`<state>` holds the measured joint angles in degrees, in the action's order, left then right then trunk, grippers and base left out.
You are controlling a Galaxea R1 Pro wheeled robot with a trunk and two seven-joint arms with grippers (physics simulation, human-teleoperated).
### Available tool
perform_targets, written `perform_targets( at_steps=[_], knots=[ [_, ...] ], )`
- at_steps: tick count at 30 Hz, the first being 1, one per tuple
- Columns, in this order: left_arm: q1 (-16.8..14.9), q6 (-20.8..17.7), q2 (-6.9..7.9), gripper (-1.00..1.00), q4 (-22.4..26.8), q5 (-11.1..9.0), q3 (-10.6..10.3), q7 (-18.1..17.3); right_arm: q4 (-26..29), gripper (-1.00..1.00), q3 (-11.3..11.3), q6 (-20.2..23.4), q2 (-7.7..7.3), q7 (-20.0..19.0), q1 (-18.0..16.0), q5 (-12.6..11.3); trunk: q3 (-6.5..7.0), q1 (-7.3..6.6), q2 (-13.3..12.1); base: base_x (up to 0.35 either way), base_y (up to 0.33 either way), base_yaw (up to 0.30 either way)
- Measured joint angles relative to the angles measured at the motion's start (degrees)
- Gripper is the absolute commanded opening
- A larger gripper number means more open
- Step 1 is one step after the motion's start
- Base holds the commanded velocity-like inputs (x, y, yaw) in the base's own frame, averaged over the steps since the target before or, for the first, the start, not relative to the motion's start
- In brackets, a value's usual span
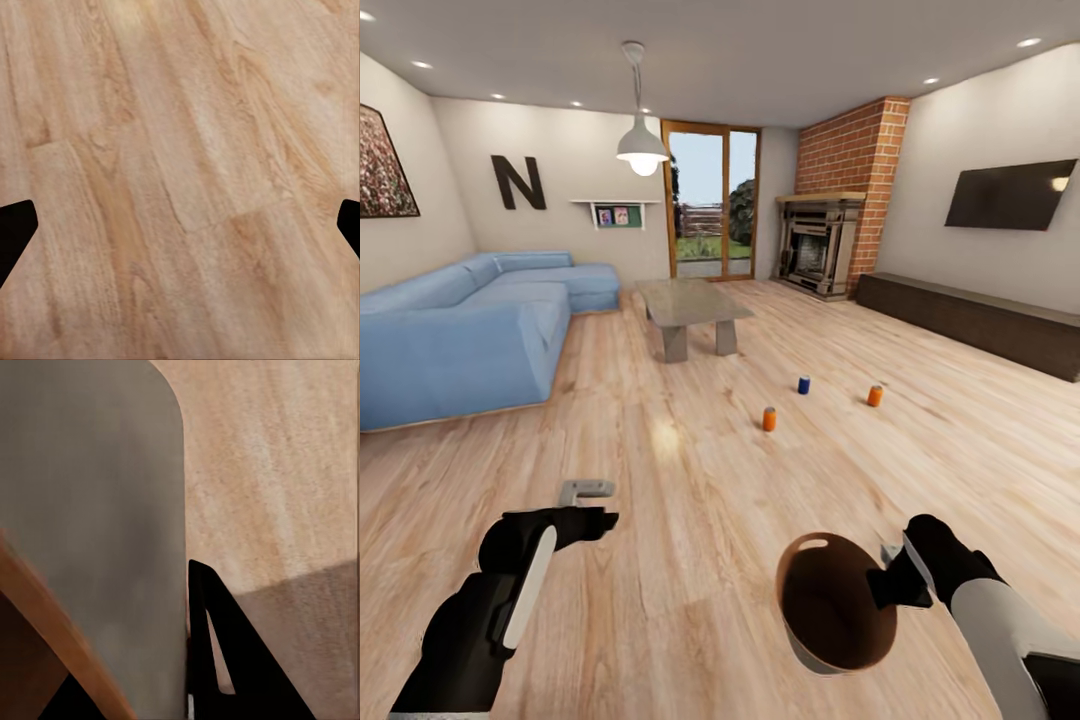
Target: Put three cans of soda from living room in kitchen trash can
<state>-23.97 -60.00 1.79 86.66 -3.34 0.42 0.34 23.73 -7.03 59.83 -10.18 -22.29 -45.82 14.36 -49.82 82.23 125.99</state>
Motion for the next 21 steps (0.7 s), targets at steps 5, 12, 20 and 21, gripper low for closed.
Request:
perform_targets(
  at_steps=[5,12,20,21],
  knots=[
    [-0.02,0.00,-0.03,1.00,-0.51,0.00,-0.05,-0.05,-0.03,-1.00,-0.58,-0.07,-0.28,0.63,0.19,0.43,-0.02,0.00,0.00,0.287,0.000,-0.007],
    [-0.02,0.00,-0.03,1.00,-0.68,0.00,-0.07,-0.05,0.21,-1.00,-1.17,-0.06,-0.69,0.75,0.29,0.22,-0.02,0.00,0.00,0.284,0.000,-0.001],
    [-0.02,0.00,-0.03,1.00,-0.78,0.05,-0.47,0.01,0.53,-1.00,-1.38,-0.20,-3.32,0.55,0.26,1.09,-0.02,0.00,0.00,0.296,-0.001,0.000],
    [-0.02,0.00,-0.03,1.00,-0.75,0.06,-0.51,0.01,0.52,-1.00,-1.39,-0.22,-3.62,0.57,0.29,1.22,-0.03,0.00,0.00,0.306,-0.018,0.000]
  ],
)
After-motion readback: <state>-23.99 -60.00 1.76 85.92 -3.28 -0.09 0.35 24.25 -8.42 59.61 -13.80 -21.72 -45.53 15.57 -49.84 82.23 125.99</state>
